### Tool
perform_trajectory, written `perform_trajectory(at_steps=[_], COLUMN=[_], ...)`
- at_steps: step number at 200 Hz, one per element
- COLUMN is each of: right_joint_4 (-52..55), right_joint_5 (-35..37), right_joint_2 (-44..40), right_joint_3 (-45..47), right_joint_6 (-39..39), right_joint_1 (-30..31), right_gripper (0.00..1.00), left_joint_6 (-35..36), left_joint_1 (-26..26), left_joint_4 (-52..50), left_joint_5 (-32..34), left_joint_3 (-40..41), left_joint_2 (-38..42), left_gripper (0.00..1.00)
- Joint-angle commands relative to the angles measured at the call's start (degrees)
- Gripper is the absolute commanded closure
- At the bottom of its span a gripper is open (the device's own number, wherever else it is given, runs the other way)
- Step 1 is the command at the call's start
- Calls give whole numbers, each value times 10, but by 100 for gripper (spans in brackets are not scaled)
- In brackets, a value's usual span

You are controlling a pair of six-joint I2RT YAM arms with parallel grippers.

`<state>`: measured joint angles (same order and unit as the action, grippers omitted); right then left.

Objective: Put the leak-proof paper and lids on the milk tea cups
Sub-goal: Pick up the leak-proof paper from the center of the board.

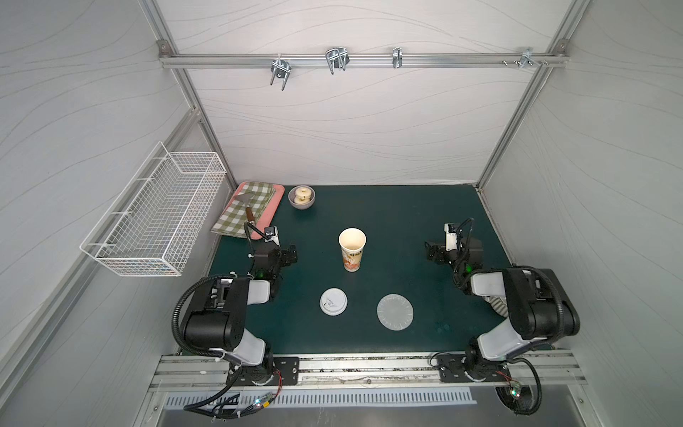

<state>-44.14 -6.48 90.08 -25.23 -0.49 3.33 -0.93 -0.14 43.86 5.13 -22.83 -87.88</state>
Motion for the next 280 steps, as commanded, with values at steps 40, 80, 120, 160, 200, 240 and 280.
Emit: perform_trajectory(at_steps=[40,80,120,160,200,240,280], right_joint_4=[-12,-12,-12,-12,-13,9,277], right_joint_5=[-5,-5,-5,-5,-5,65,242], right_joint_2=[5,6,5,5,5,-77,-228], right_joint_3=[-8,-9,-9,-9,-9,16,-59], right_joint_6=[-9,-9,-8,-8,-8,5,219], right_joint_1=[-3,-3,-3,-3,-3,6,18], right_gripper=[1,1,1,1,1,1,1], left_joint_6=[10,10,4,1,1,-28,-243], left_joint_1=[2,2,7,11,11,11,12], left_joint_4=[20,18,11,7,6,-143,-473], left_joint_5=[-6,-5,-6,-11,-11,63,175], left_joint_3=[-19,-20,-25,-27,-27,-84,-234], left_joint_2=[-5,-5,-5,-6,-5,61,152], left_gripper=[0,0,0,0,0,0,0])
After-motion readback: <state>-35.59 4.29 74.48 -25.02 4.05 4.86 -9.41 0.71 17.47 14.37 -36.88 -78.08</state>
